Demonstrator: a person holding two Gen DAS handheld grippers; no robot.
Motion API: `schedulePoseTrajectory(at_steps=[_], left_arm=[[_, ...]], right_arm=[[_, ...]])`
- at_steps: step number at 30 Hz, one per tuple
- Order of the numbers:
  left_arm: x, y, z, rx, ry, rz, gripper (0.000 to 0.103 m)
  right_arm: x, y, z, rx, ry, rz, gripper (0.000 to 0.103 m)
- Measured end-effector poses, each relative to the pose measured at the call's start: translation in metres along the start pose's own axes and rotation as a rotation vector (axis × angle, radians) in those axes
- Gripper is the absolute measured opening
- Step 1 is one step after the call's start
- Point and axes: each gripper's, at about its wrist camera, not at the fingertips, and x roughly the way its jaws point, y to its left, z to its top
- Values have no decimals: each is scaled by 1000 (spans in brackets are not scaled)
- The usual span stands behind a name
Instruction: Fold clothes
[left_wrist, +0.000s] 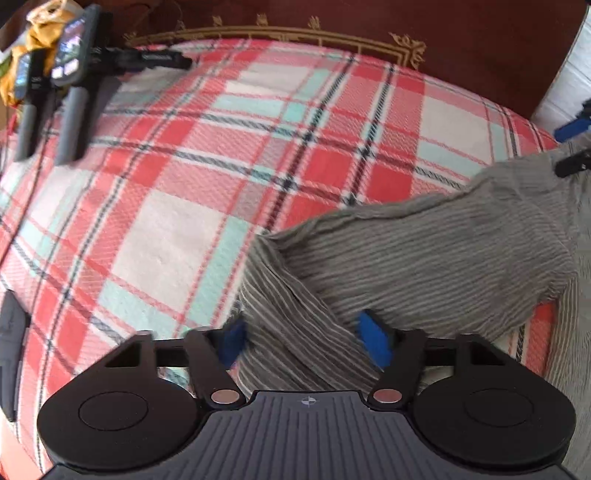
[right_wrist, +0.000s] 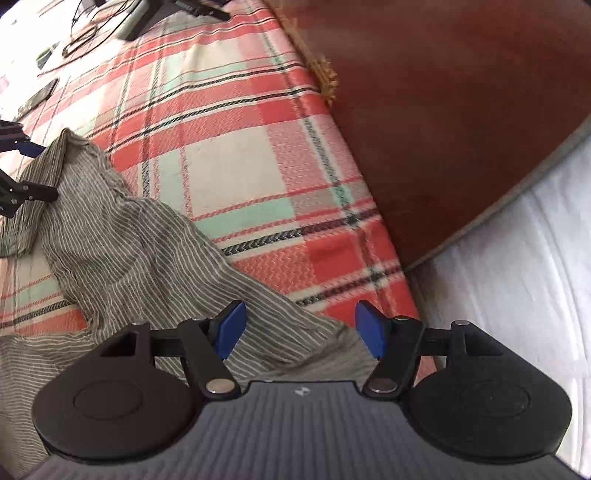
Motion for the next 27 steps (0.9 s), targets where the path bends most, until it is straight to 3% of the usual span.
schedulePoseTrajectory(at_steps=[1,2,4,5,12,19,27], left_arm=[[0,0,0,3,-1,2,50],[0,0,0,4,-2,5,38],[-1,5,1,-17,3,-8,19],[-2,8,2,-30,6,-18,8],[-24,17,1,-95,-15,-126,2],[-86,2,-5,-139,-99,-315,2],[-166,-64,-16,-16,-206,-496,2]], right_arm=[[2,1,1,-6,6,7,68],[5,2,2,-11,12,16,60],[9,3,4,-14,39,35,30],[11,3,4,-6,51,53,8],[-11,0,-2,57,-6,78,3],[-51,-6,-14,123,-108,102,3],[-83,-22,-52,212,-194,83,3]])
